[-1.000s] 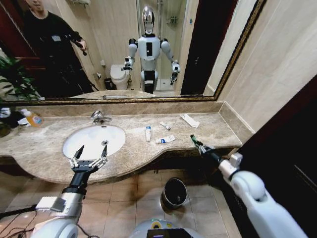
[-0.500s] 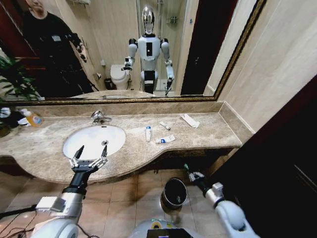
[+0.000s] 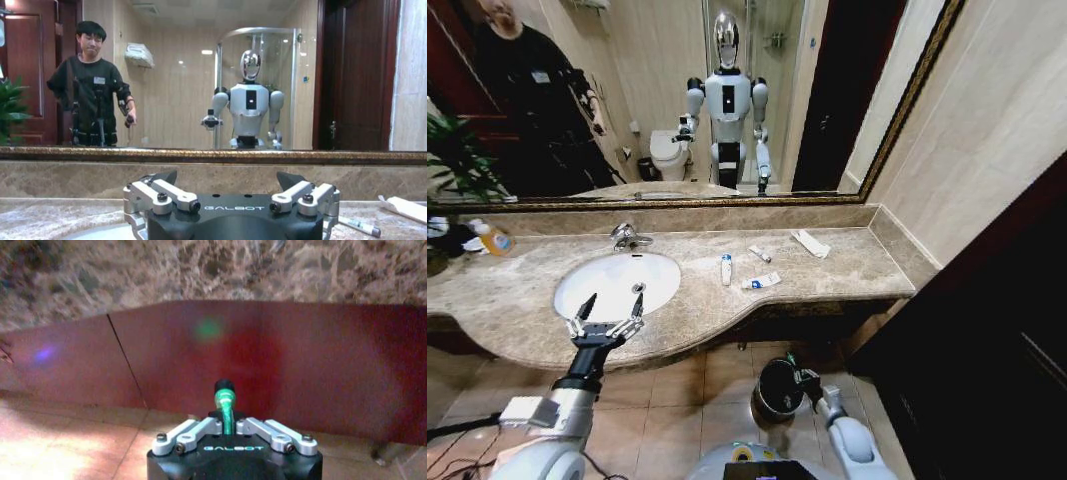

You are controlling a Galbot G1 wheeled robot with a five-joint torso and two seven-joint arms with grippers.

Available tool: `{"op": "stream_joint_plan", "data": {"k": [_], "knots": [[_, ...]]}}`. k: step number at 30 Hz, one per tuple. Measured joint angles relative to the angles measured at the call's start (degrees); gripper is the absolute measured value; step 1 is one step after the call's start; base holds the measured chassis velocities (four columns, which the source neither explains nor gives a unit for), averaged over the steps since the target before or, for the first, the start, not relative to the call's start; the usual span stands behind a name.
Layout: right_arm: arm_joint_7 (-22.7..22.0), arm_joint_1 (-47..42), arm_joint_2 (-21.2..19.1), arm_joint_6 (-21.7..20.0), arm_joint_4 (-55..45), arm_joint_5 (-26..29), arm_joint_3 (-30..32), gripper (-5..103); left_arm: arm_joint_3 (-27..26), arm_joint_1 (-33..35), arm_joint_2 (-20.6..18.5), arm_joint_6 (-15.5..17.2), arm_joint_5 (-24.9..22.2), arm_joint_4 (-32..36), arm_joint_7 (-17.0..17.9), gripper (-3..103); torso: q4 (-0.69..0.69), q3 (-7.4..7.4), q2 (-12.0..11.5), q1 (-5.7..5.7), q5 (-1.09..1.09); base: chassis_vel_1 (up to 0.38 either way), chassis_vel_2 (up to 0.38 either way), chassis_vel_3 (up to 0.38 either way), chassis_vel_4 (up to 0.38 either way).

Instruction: Pick up the trash from the sink and place it in the trash bin.

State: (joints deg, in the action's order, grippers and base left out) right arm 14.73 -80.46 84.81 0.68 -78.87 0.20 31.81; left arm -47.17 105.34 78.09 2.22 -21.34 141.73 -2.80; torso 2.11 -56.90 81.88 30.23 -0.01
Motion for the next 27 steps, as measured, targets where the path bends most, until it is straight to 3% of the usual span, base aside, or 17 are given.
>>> {"op": "stream_joint_plan", "data": {"k": [15,19,21,27], "knots": [[-0.8,4.2,0.7,2.1,8.2,-4.5,1.0,3,0.0,0.0,0.0,0.0,0.0,0.0,0.0,100,0.0,0.0,0.0,0.0,0.01,0.0,0.0,0.0,0.0],[0.0,4.2,0.4,2.1,8.2,-5.6,0.8,18,0.0,0.0,0.0,0.0,0.0,0.0,0.0,100,0.0,0.0,0.0,0.0,0.01,0.0,0.0,0.0,0.0],[0.0,4.2,0.4,2.1,8.2,-5.6,0.7,18,0.0,0.0,0.0,0.0,0.0,0.0,0.0,100,0.0,0.0,0.0,0.0,0.01,0.0,0.0,0.0,0.0],[-0.1,4.2,0.2,2.0,8.0,-5.8,0.3,44,0.0,0.0,0.0,0.0,0.0,0.0,0.0,100,0.0,0.0,0.0,0.0,0.01,0.0,0.0,0.0,0.0]]}}
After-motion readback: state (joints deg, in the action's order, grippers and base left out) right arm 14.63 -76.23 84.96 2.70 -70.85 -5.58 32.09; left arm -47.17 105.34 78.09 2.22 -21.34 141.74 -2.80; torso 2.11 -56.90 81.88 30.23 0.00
